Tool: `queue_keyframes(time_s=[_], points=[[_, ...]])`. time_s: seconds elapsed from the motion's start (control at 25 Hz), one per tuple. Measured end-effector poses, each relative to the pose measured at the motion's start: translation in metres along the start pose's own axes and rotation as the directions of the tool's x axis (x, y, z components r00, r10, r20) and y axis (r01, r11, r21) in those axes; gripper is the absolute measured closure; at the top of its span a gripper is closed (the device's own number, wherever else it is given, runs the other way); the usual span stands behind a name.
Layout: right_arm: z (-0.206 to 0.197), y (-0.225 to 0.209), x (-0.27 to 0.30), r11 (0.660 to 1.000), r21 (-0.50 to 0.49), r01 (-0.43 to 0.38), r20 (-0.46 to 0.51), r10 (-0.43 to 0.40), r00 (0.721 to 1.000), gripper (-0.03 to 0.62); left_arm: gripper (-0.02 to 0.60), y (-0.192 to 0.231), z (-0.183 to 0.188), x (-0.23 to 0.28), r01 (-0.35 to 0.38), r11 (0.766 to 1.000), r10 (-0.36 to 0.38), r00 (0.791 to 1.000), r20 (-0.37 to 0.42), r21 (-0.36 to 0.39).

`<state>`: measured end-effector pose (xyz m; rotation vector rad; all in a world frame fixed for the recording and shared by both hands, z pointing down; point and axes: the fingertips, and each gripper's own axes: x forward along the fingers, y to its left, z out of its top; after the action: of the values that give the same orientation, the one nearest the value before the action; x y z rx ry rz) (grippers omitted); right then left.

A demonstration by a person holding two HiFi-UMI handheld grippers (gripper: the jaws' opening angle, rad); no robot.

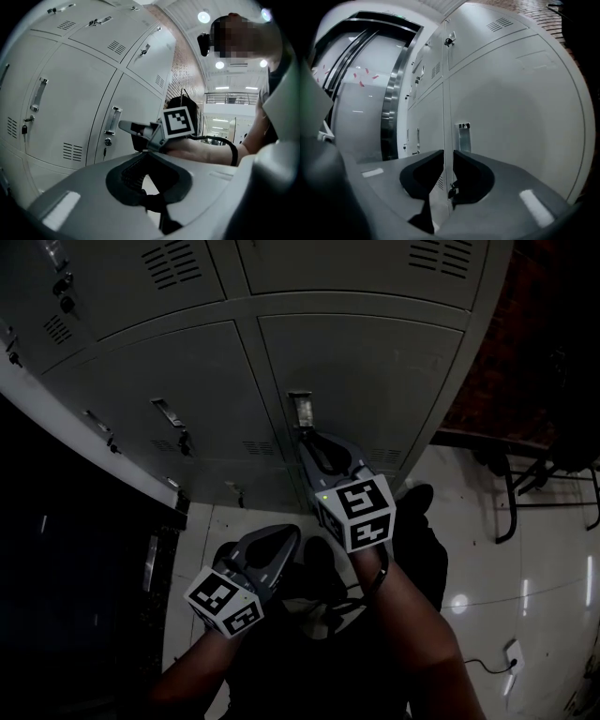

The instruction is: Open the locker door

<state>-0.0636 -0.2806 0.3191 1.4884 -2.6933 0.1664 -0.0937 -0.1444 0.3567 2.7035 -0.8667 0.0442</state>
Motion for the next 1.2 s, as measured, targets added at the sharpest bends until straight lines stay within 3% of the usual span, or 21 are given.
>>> queue_keyframes(time_s=[0.28, 0.44, 0.64, 0.84, 1.2], points=[[0.011, -0.011, 0.034, 0.991, 0.005, 0.134, -0.001, -0.134, 0.991, 0.528, 0.571, 0.009, -0.012, -0.019, -0.046, 0.998, 0.046, 0.999, -0.003, -0.039], [0.016, -0.015, 0.041, 0.97, -0.007, 0.242, 0.017, -0.242, 0.97, 0.528, 0.57, 0.013, -0.013, -0.027, -0.051, 0.998, 0.051, 0.999, 0.0, -0.046], [0.017, -0.016, 0.048, 0.952, -0.027, 0.305, 0.029, -0.304, 0.952, 0.542, 0.57, 0.018, -0.011, -0.034, -0.058, 0.997, 0.059, 0.998, 0.014, -0.052], [0.013, -0.016, 0.045, 0.945, -0.052, 0.322, 0.037, -0.321, 0.946, 0.536, 0.57, 0.021, -0.012, -0.035, -0.063, 0.996, 0.064, 0.998, 0.016, -0.059], [-0.027, -0.022, 0.035, 0.936, -0.029, 0.351, -0.042, -0.352, 0.935, 0.514, 0.571, 0.021, -0.016, -0.038, -0.063, 0.996, 0.064, 0.998, 0.011, -0.066]])
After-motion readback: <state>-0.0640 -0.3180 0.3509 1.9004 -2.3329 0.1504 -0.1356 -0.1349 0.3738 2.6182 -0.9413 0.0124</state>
